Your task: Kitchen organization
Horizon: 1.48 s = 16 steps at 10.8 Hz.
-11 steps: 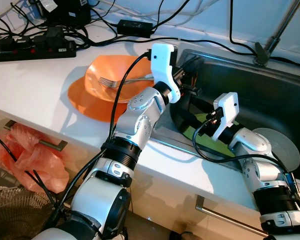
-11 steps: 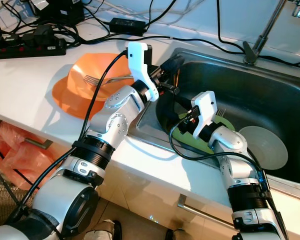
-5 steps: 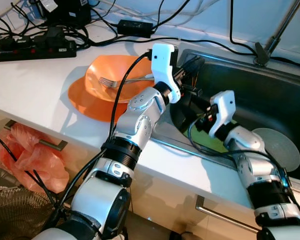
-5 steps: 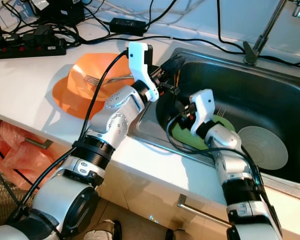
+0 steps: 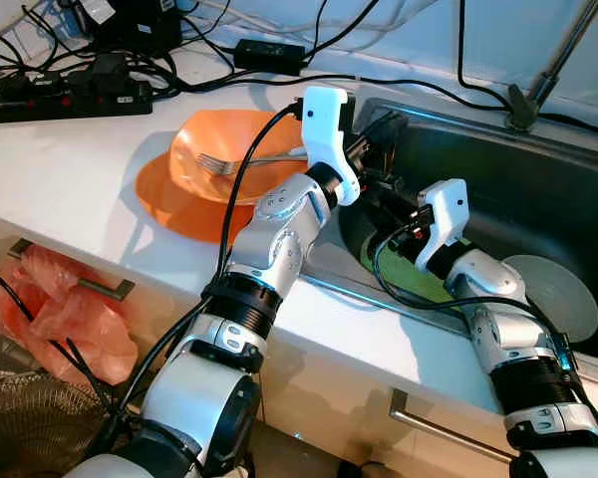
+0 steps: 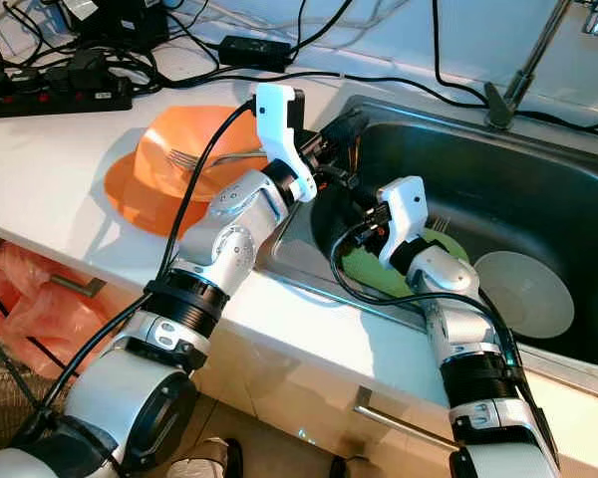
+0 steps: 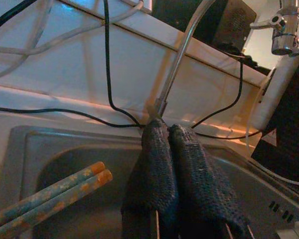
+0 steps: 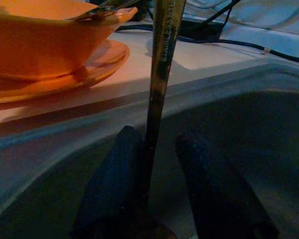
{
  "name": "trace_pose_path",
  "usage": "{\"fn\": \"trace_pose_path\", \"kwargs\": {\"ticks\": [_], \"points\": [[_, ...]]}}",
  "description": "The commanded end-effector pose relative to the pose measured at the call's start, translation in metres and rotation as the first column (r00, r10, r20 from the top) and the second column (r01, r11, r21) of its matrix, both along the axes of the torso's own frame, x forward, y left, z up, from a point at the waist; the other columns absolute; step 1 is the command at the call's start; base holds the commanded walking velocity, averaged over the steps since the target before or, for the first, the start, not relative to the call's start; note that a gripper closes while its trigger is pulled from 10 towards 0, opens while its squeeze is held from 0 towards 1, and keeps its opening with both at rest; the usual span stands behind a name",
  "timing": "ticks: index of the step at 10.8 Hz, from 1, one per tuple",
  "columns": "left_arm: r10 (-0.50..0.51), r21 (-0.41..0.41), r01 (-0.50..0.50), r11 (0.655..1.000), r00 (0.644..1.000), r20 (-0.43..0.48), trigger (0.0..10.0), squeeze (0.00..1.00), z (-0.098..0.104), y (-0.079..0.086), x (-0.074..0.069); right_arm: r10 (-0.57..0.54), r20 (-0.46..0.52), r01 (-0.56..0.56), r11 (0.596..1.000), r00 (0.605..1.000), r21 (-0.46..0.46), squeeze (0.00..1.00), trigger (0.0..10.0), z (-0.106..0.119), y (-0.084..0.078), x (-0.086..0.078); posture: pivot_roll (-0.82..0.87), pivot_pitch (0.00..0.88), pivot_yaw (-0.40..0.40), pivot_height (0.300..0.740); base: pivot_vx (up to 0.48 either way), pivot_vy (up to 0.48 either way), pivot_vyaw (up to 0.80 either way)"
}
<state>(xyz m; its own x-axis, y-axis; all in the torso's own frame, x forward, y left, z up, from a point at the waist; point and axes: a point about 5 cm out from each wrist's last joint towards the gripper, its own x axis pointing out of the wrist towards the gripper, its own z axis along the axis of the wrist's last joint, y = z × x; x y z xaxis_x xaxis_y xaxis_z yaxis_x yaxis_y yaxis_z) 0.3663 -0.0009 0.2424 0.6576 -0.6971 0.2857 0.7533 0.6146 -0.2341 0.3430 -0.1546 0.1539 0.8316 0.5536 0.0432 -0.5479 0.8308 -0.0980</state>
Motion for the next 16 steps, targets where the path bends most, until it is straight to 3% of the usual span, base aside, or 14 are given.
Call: {"fn": "trace_pose_path", "kwargs": {"ticks": [1,3,4,11,12,16], "points": [[-0.106,-0.059,0.105,0.993,0.994,-0.008,10.0,0.0,0.006,-0.037,-0.016,-0.036,0.009,0.036,0.999,0.999,0.001,0.0,0.0,0.002,-0.005,0.003,0.04,0.1,-0.001,0.74,0.0,0.0,0.0],[-0.095,-0.053,0.095,0.994,0.995,-0.004,10.0,0.0,0.006,-0.037,-0.016,-0.052,0.014,0.052,0.999,0.999,0.005,0.0,0.0,0.004,-0.007,0.005,0.04,0.099,-0.002,0.74,0.0,0.0,0.0],[-0.089,-0.06,0.088,0.994,0.996,-0.009,10.0,1.0,0.006,-0.037,-0.015,-0.058,0.014,0.058,0.998,0.998,0.009,0.0,0.0,0.004,-0.008,0.005,0.04,0.098,-0.002,0.74,0.0,0.0,0.0],[-0.08,-0.062,0.079,0.995,0.997,-0.001,10.0,1.0,0.007,-0.035,-0.015,-0.154,0.017,0.153,0.988,0.988,0.033,0.0,0.0,0.007,-0.019,0.012,0.04,0.091,-0.003,0.74,0.0,0.0,0.0],[-0.077,-0.061,0.078,0.995,0.997,0.009,10.0,0.0,0.009,-0.035,-0.015,-0.189,0.016,0.188,0.982,0.982,0.033,0.0,0.0,0.007,-0.024,0.014,0.04,0.092,-0.003,0.74,0.0,0.0,0.0],[-0.083,-0.071,0.085,0.994,0.996,0.02,10.0,0.0,0.013,-0.034,-0.016,-0.459,-0.017,0.459,0.887,0.888,0.053,0.0,0.0,0.01,-0.063,0.024,0.05,0.094,-0.008,0.74,0.0,0.0,0.0]]}}
